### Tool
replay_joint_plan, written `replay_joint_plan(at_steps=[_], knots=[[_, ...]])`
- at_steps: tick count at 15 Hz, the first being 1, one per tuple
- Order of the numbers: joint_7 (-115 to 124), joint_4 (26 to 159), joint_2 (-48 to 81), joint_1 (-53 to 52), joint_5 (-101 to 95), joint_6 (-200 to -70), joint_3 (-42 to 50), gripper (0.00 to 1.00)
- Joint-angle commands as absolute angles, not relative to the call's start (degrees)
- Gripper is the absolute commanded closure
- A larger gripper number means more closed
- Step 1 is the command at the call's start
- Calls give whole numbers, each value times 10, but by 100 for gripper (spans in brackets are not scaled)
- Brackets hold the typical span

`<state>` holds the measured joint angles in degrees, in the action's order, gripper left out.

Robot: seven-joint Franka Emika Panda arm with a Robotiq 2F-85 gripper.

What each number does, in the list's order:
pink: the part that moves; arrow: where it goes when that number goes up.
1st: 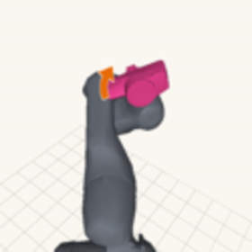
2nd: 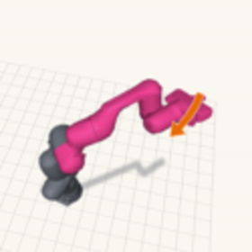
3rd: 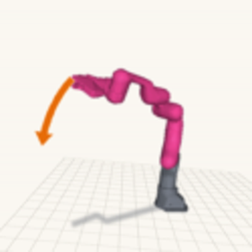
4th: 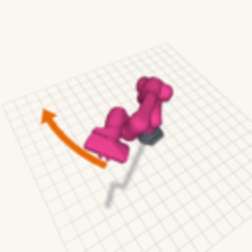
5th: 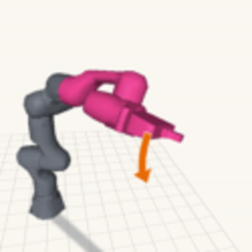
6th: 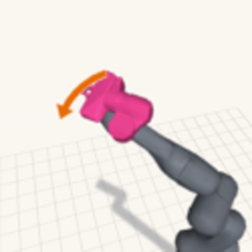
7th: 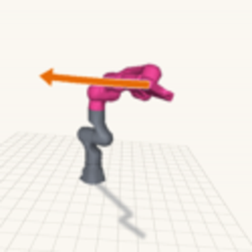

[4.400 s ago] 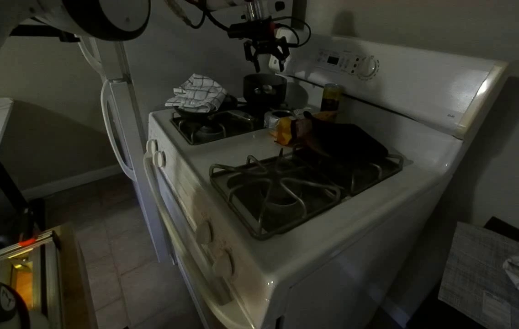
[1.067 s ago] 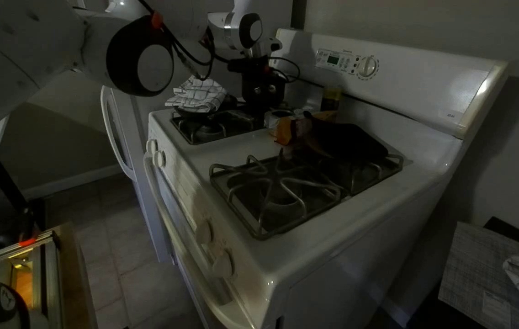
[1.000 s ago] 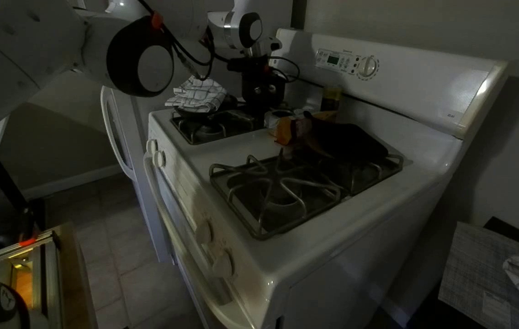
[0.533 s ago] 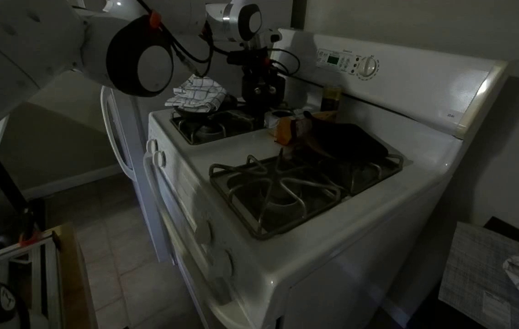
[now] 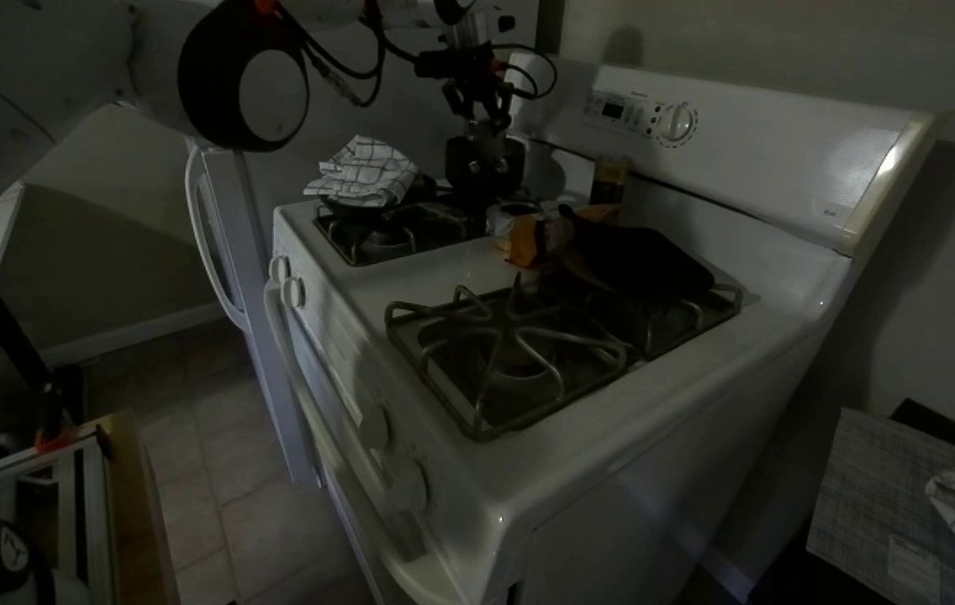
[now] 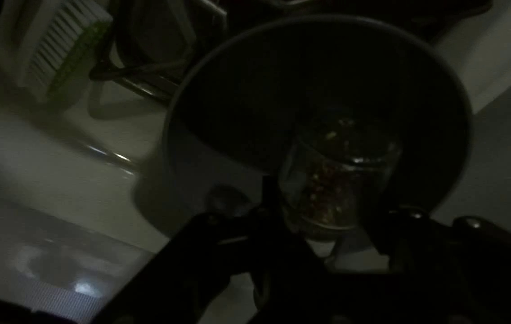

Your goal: Remove the jar from the pot and put it on the stove.

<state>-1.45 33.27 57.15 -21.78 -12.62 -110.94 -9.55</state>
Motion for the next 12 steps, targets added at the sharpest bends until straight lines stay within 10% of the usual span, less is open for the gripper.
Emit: replay_joint_plan(at_steps=[1, 12], knots=[[-25, 346, 541, -205, -117, -1083, -103, 78], [-28, 425, 472, -108, -58, -1101, -128, 78]])
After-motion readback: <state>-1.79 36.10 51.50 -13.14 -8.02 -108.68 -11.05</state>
